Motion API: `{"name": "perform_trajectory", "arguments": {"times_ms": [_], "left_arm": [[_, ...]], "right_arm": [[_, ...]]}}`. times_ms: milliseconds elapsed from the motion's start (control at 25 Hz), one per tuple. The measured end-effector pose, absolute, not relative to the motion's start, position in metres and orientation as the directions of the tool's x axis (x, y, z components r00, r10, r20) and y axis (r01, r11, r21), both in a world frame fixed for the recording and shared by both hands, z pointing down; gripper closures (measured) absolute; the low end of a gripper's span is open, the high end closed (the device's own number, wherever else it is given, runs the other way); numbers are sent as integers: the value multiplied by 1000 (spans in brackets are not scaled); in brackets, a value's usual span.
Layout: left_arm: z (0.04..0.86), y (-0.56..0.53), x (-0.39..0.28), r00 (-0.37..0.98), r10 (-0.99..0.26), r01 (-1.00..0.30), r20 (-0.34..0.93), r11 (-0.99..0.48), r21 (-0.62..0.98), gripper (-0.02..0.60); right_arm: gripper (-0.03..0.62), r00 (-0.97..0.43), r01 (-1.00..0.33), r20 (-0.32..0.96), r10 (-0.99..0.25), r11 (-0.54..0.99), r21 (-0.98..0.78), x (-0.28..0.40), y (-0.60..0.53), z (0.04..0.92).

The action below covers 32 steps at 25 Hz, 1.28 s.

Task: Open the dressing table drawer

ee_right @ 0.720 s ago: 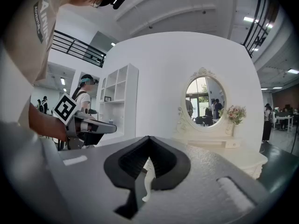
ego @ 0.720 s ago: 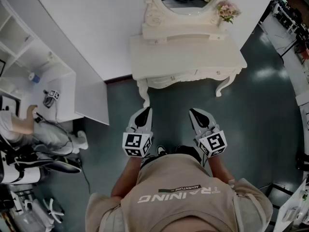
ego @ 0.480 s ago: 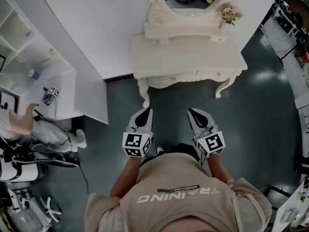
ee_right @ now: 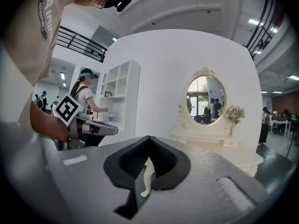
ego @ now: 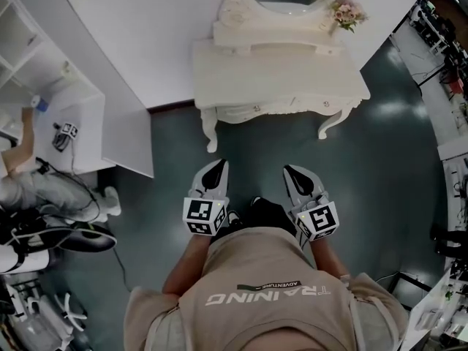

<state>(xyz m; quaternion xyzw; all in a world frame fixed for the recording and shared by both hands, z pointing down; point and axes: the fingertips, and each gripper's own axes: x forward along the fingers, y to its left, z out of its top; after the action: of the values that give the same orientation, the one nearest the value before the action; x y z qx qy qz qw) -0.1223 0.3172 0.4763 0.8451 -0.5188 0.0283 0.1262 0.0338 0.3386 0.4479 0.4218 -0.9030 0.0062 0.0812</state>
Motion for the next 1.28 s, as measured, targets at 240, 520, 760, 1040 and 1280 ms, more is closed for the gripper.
{"name": "perform_trajectory", "arguments": {"times_ms": [240, 520, 760, 1040, 1280], "left_arm": [[483, 306, -115, 482, -853, -875, 198, -455, 167, 563], [477, 270, -103, 481, -854, -873, 196, -448, 193, 563], [467, 223, -104, 464, -857, -885, 223, -444, 138, 563], [440, 151, -107, 402, -896, -916, 186, -393, 86, 563], [436, 107, -95, 363, -911, -932, 197, -355, 76, 563]], "right_arm": [[591, -609, -781, 177, -773, 624, 38, 39, 323, 461], [591, -578, -809, 195, -792, 587, -12, 67, 291, 472], [591, -589, -804, 144, -795, 595, -6, 67, 234, 465], [591, -691, -721, 123, -712, 691, -50, 56, 163, 460], [591, -739, -672, 105, -666, 739, -45, 59, 112, 462]]}}
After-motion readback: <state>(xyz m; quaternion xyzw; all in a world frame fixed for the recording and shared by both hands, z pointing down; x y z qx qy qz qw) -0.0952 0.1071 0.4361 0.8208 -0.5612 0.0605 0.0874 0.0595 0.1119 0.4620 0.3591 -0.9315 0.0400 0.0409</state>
